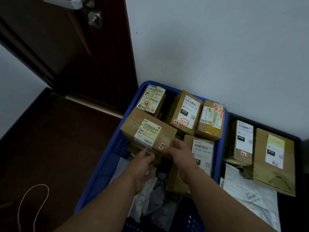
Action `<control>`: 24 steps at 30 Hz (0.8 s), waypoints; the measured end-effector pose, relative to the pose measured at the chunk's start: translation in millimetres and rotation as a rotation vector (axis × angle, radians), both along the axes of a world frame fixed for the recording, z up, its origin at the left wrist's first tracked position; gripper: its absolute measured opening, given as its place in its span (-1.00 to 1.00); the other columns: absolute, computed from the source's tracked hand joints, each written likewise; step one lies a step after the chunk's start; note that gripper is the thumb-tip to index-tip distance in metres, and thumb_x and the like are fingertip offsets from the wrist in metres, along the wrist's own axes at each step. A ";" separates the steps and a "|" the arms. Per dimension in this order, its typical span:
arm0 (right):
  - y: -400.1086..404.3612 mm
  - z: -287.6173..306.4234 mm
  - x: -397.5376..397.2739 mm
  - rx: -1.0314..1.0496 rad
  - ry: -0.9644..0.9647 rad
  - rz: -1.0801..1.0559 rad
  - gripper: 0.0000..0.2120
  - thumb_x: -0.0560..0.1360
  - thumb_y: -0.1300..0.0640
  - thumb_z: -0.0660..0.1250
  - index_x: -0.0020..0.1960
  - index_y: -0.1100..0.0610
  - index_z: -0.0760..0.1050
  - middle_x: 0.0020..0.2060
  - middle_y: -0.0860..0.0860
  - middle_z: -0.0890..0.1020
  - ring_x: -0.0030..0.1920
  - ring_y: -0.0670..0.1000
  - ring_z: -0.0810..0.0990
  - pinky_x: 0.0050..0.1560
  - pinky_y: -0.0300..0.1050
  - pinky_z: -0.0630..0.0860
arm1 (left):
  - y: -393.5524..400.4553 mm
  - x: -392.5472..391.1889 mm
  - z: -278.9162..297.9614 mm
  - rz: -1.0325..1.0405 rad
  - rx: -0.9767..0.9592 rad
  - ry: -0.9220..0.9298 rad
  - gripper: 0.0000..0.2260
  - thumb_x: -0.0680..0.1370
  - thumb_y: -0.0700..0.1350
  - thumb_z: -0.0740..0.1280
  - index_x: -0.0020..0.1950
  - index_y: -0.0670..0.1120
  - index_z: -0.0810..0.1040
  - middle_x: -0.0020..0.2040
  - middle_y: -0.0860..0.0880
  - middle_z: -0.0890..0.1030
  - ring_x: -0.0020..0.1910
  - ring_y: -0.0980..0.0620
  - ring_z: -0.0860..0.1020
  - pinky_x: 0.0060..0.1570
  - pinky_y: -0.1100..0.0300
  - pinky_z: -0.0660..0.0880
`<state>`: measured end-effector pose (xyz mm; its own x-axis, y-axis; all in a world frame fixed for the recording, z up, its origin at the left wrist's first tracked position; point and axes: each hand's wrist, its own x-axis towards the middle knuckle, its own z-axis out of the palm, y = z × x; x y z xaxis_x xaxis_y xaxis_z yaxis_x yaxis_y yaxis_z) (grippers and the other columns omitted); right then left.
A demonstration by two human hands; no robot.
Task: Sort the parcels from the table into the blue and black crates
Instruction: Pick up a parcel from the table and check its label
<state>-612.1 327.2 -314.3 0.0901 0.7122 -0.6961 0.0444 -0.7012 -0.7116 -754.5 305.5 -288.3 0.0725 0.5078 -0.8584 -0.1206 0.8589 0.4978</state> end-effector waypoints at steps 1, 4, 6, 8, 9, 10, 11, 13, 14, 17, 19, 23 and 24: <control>-3.1 5.3 2.3 -0.002 -0.026 0.026 -0.57 0.51 0.12 0.42 0.35 0.03 0.46 0.19 -0.05 0.61 0.19 0.02 0.57 0.23 -0.01 0.52 | -3.9 2.0 2.1 -0.005 0.008 0.021 -0.74 0.66 -0.09 0.21 0.32 0.18 0.38 0.16 0.08 0.53 0.23 0.01 0.46 0.26 0.00 0.42; -15.9 22.7 15.4 0.018 -0.114 0.140 -0.60 0.56 0.11 0.35 0.39 0.06 0.40 0.22 -0.02 0.54 0.16 -0.02 0.49 0.14 -0.11 0.43 | -17.1 12.1 11.1 -0.057 0.074 0.115 -0.78 0.66 -0.09 0.21 0.21 0.23 0.32 0.04 0.13 0.50 0.18 0.02 0.45 0.30 0.01 0.40; -24.7 30.8 28.4 0.060 -0.218 0.244 -0.59 0.58 0.13 0.31 0.42 0.08 0.39 0.27 0.02 0.52 0.16 -0.03 0.48 0.14 -0.11 0.43 | -27.5 22.2 17.9 -0.115 0.130 0.198 -0.70 0.65 -0.06 0.21 0.36 0.19 0.33 0.18 0.04 0.50 0.20 0.00 0.45 0.25 0.05 0.40; -33.2 36.0 43.3 0.108 -0.329 0.358 -0.60 0.59 0.13 0.28 0.41 0.10 0.40 0.26 0.04 0.53 0.13 -0.03 0.49 0.14 -0.12 0.44 | -39.8 34.3 24.4 -0.160 0.163 0.274 -0.56 0.64 -0.03 0.22 0.52 0.07 0.25 0.29 -0.02 0.47 0.21 0.00 0.45 0.18 0.12 0.41; -38.4 38.1 51.8 0.121 -0.368 0.408 -0.63 0.59 0.14 0.27 0.40 0.11 0.41 0.24 0.05 0.53 0.09 -0.03 0.49 0.12 -0.15 0.42 | -46.7 40.7 27.2 -0.181 0.173 0.308 -0.52 0.64 -0.02 0.23 0.55 0.03 0.21 0.32 -0.02 0.46 0.21 0.00 0.45 0.17 0.15 0.41; -44.7 39.6 61.0 0.132 -0.400 0.452 -0.64 0.60 0.13 0.26 0.39 0.12 0.42 0.26 0.06 0.52 0.11 -0.03 0.49 0.12 -0.17 0.41 | -54.0 47.9 31.3 -0.198 0.178 0.333 -0.50 0.64 -0.01 0.24 0.56 0.00 0.19 0.36 -0.03 0.44 0.24 -0.01 0.45 0.19 0.16 0.41; -51.7 40.5 70.5 0.150 -0.427 0.494 -0.62 0.59 0.10 0.26 0.39 0.12 0.42 0.29 0.07 0.50 0.17 0.00 0.49 0.17 -0.18 0.41 | -61.8 56.1 36.0 -0.213 0.185 0.353 -0.48 0.64 0.00 0.24 0.56 -0.02 0.18 0.40 -0.05 0.43 0.29 -0.02 0.44 0.25 0.15 0.40; -66.8 44.4 90.5 0.178 -0.462 0.561 -0.58 0.57 0.04 0.29 0.40 0.11 0.42 0.31 0.07 0.48 0.24 0.02 0.49 0.22 -0.19 0.41 | -78.3 73.3 44.2 -0.229 0.206 0.379 -0.49 0.64 0.01 0.24 0.56 -0.05 0.19 0.44 -0.07 0.40 0.33 -0.02 0.42 0.30 0.20 0.34; -74.2 46.7 100.2 0.182 -0.474 0.590 -0.58 0.57 0.02 0.30 0.40 0.11 0.43 0.30 0.07 0.49 0.23 0.02 0.50 0.20 -0.21 0.41 | -86.1 82.3 47.0 -0.229 0.215 0.386 -0.49 0.63 0.00 0.24 0.55 -0.06 0.20 0.43 -0.06 0.41 0.31 0.01 0.43 0.26 0.26 0.32; -94.9 55.6 125.7 0.184 -0.506 0.646 -0.56 0.56 -0.01 0.30 0.40 0.10 0.42 0.27 0.05 0.46 0.24 0.04 0.50 0.20 -0.24 0.39 | -107.8 108.1 53.7 -0.206 0.239 0.378 -0.53 0.63 -0.05 0.27 0.52 -0.08 0.27 0.31 -0.01 0.49 0.12 0.11 0.48 0.05 0.32 0.37; -108.4 60.6 139.6 0.186 -0.528 0.653 -0.54 0.54 -0.06 0.29 0.39 0.07 0.43 0.28 0.05 0.47 0.23 0.06 0.49 0.24 -0.17 0.43 | -119.7 121.8 59.1 -0.226 0.260 0.380 -0.57 0.63 -0.04 0.26 0.48 -0.08 0.33 0.28 0.02 0.50 0.09 0.13 0.49 -0.01 0.33 0.38; -137.4 74.9 161.6 0.202 -0.586 0.648 -0.63 0.55 -0.09 0.27 0.28 0.07 0.50 0.20 0.07 0.51 0.15 0.07 0.52 0.16 -0.10 0.49 | -137.6 138.8 73.0 -0.273 0.310 0.402 -0.64 0.62 -0.05 0.28 0.41 -0.06 0.40 0.29 -0.01 0.53 0.14 0.09 0.50 0.11 0.26 0.39; -146.2 79.4 166.1 0.207 -0.611 0.645 -0.61 0.56 -0.10 0.26 0.30 0.07 0.48 0.21 0.07 0.49 0.17 0.09 0.50 0.17 -0.09 0.47 | -141.6 141.6 74.1 -0.291 0.327 0.409 -0.62 0.61 -0.05 0.30 0.42 -0.08 0.41 0.31 -0.03 0.53 0.17 0.07 0.51 0.16 0.24 0.41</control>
